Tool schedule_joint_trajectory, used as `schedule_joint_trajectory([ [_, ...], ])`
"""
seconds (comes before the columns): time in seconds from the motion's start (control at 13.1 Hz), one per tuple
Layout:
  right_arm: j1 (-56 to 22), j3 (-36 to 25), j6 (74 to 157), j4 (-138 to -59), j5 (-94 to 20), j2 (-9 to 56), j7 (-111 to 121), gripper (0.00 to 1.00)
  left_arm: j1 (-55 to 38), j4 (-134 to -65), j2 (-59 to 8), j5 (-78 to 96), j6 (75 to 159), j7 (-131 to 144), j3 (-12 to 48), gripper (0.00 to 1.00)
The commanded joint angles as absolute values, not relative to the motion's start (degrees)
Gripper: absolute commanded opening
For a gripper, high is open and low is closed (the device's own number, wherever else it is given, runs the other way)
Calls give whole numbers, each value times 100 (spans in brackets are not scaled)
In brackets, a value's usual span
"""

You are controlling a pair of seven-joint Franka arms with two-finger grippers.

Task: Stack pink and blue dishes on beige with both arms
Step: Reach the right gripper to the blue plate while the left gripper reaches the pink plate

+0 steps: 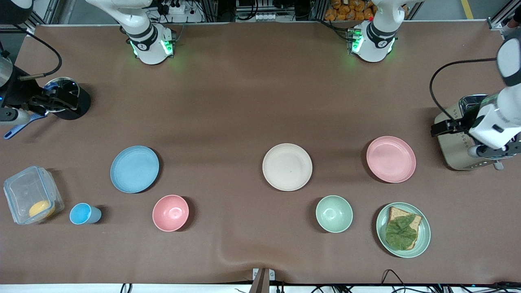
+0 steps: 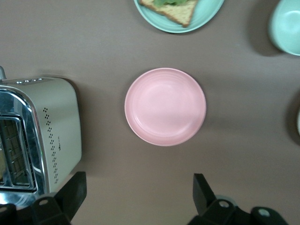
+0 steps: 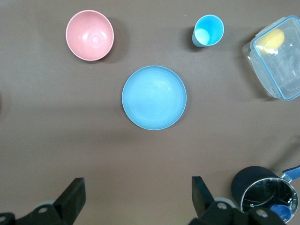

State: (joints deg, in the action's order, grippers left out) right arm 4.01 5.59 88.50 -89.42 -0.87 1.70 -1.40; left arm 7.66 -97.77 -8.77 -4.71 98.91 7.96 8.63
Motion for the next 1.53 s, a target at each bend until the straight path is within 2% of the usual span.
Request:
schedule_joint_trajectory([
  [0.0, 422, 563, 9096, -9088, -44, 377, -141, 100, 791, -10317, -922, -756, 10518, 1107, 879, 100],
  [0.46, 588, 536, 9912, -9341, -26, 1326, -141, 100, 1203, -11520, -1547, -765, 12494, 1907, 888, 100],
  [0.92, 1125, 536, 11976, -11010, -35, 1591, -132, 100, 1564, -12234, -2293, -817, 14253, 1899, 870, 100],
  [1.07, 1177, 536, 12330, -11171, -35, 1835, -123, 100, 1678, -12252, -2469, -826, 14440, 1898, 870, 100],
  [1.15, 1221, 527, 12444, -11153, -26, 2002, -123, 100, 1687, -12295, -2470, -826, 14475, 1898, 870, 94],
  [1.3, 1274, 527, 12839, -11171, -35, 2354, -132, 100, 1696, -12349, -2470, -826, 14546, 1898, 870, 75],
  [1.45, 1371, 527, 12954, -11162, -26, 2592, -123, 100, 1696, -12357, -2479, -826, 14546, 1898, 870, 51],
])
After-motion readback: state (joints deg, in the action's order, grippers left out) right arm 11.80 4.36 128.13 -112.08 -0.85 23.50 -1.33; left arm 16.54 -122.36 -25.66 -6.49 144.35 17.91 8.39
